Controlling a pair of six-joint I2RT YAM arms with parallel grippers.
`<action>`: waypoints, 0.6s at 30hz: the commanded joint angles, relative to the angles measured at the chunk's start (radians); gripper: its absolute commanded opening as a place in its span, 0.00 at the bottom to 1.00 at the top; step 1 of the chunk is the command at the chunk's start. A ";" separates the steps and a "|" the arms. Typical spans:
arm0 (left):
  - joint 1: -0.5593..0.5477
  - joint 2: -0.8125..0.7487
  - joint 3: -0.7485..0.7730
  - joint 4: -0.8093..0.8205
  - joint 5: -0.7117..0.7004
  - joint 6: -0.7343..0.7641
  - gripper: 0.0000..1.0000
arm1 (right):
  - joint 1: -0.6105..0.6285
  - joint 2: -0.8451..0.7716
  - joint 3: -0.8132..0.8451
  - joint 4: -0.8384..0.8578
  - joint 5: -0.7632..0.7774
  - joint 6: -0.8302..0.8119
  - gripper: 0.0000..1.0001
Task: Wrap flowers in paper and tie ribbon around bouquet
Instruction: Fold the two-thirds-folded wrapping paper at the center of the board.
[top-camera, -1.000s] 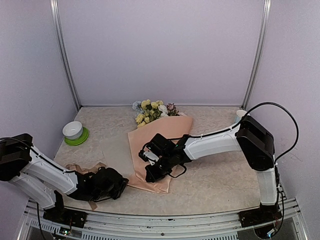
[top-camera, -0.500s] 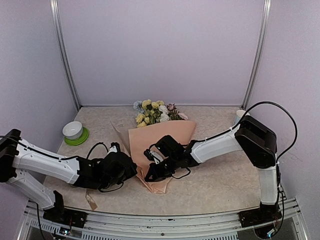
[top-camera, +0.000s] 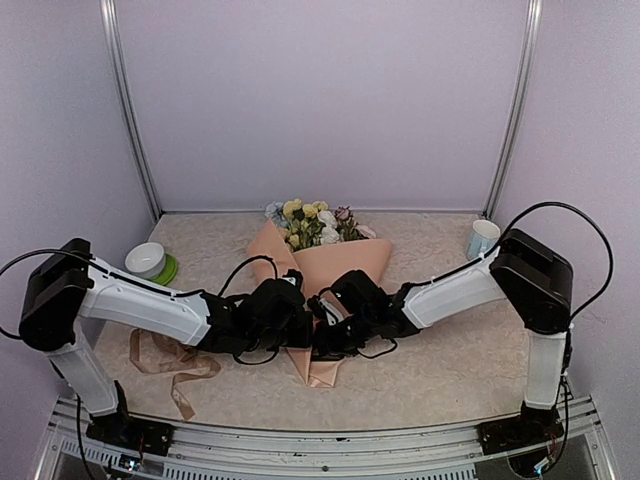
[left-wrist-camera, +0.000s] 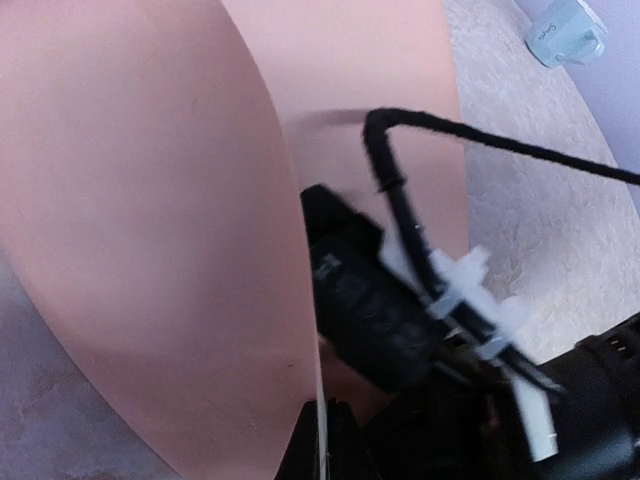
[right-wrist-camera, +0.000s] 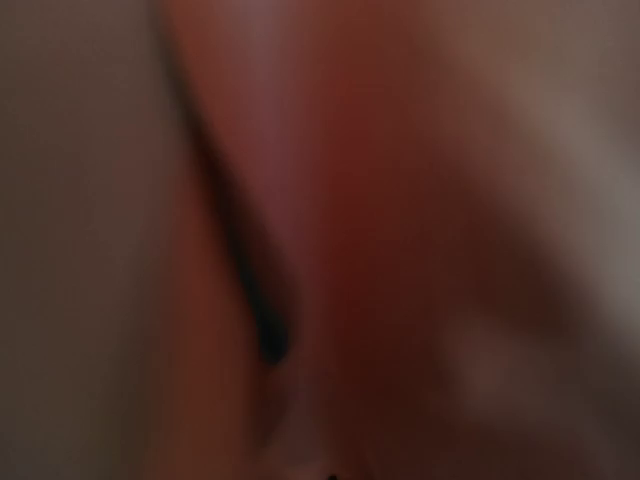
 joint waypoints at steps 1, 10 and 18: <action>0.030 0.019 0.009 -0.022 0.089 0.105 0.00 | -0.009 -0.139 -0.009 -0.026 0.105 0.044 0.01; 0.071 0.121 0.063 -0.045 0.240 0.210 0.00 | -0.068 -0.380 -0.114 -0.220 0.327 0.100 0.09; 0.057 0.150 0.099 -0.044 0.337 0.349 0.00 | -0.231 -0.371 -0.202 -0.233 0.243 -0.019 0.70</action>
